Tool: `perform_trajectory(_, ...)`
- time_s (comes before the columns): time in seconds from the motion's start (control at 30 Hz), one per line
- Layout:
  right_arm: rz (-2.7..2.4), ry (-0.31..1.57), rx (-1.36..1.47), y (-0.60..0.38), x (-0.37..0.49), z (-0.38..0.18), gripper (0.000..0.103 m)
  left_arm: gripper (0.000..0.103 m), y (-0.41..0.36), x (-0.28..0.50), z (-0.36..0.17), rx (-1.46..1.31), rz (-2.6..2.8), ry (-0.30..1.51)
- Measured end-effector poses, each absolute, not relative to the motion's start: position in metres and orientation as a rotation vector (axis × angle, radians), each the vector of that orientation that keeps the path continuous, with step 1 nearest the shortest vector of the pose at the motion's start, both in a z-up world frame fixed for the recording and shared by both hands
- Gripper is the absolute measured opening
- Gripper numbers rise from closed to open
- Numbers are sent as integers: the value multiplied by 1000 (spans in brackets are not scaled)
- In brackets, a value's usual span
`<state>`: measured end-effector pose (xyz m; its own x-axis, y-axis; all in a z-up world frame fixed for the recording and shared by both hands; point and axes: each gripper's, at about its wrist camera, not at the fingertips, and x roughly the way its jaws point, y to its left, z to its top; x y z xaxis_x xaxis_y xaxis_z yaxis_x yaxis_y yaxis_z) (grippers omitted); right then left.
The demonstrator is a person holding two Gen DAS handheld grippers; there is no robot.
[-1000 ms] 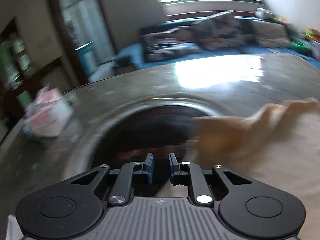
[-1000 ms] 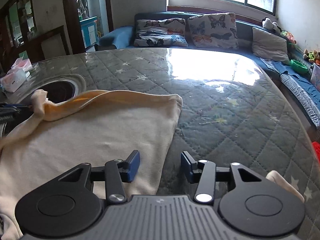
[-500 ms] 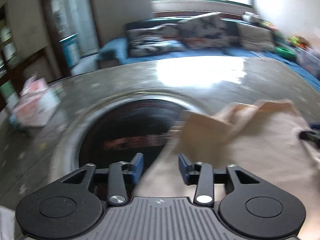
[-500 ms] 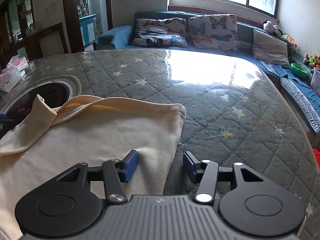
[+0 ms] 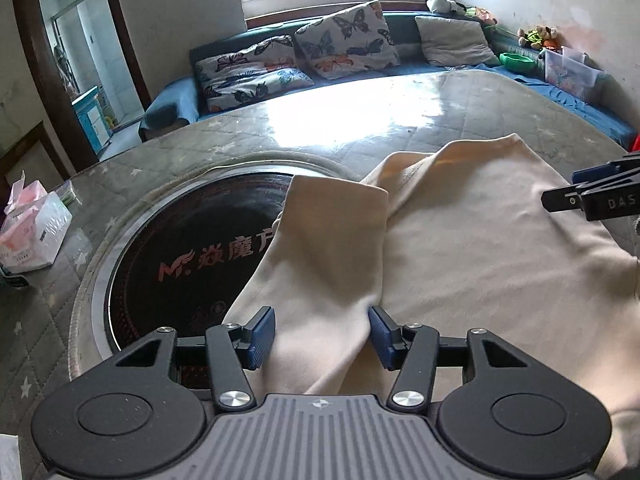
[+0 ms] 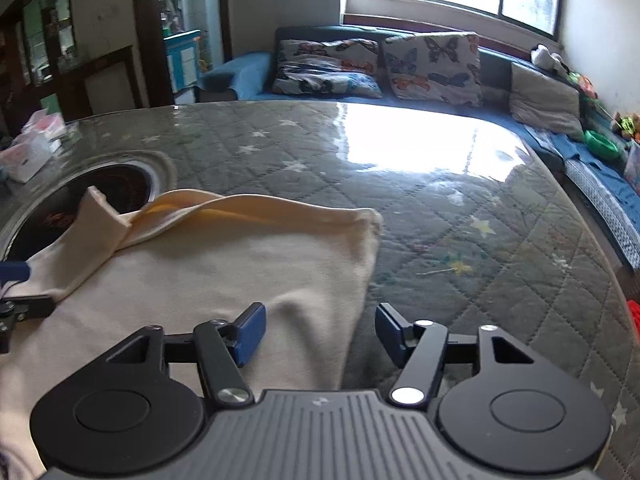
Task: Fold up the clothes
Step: 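Lay the sweatshirt flat on the table and open both grippers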
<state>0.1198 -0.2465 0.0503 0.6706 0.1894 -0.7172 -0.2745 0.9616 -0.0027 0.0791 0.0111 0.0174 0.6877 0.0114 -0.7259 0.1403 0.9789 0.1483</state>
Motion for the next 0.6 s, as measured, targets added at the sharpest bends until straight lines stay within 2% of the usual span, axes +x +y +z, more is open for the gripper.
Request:
perform_trajectory(0.1, 299, 773, -134, -236, 107, 55, 79, 53, 14, 74, 16, 209, -80, 800)
perform_trajectory(0.13, 312, 770, -135, -233, 104, 56, 84, 46, 15, 72, 16, 211, -82, 796)
perform_trajectory(0.2, 339, 765, -138, -226, 97, 57, 84, 34, 18, 68, 16, 209, -81, 789)
perform_trajectory(0.23, 348, 765, -139, -222, 95, 57, 84, 25, 20, 67, 17, 207, -79, 785)
perform_trajectory(0.33, 372, 771, -138, -213, 89, 54, 85, 12, 29, 60, 21, 188, -66, 762)
perform_trajectory(0.6, 378, 786, -157, -199, 80, 40, 92, 10, 87, 27, 41, 10, 144, 676)
